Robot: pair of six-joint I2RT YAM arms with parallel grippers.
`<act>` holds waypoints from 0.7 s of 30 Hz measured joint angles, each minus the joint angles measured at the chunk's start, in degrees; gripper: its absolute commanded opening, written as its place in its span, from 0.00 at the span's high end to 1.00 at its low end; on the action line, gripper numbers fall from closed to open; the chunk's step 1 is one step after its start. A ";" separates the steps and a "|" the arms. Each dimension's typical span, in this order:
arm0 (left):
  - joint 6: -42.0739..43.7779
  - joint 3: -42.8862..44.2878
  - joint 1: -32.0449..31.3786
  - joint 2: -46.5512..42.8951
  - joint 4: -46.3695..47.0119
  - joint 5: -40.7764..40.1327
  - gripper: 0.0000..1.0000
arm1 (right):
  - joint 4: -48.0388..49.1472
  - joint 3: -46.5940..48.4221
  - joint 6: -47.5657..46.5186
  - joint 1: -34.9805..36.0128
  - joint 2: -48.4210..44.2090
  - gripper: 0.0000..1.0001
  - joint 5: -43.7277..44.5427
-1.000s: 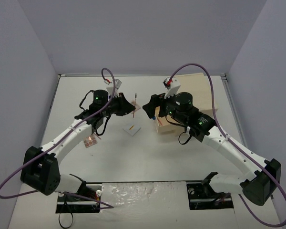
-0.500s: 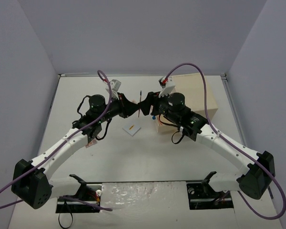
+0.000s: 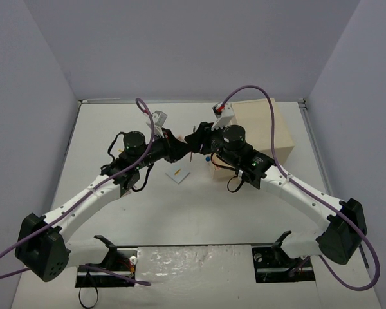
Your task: Organize the makeup
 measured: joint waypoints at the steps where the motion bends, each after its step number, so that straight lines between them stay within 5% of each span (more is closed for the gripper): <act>1: -0.02 0.00 0.00 0.00 0.18 -0.12 1.00 | 0.02 0.00 0.09 0.00 0.00 0.69 0.00; 11: -0.07 0.00 -0.01 0.02 0.74 -1.52 0.93 | -0.29 0.02 0.69 0.00 0.15 1.00 -0.14; 17: 0.64 -0.04 -0.06 0.00 -1.63 -3.57 0.43 | -4.16 0.77 -2.73 0.09 0.15 1.00 3.22; 21: 2.63 0.10 -0.06 -0.44 -7.53 -8.36 0.21 | -10.47 2.75 -6.76 0.01 0.15 1.00 9.27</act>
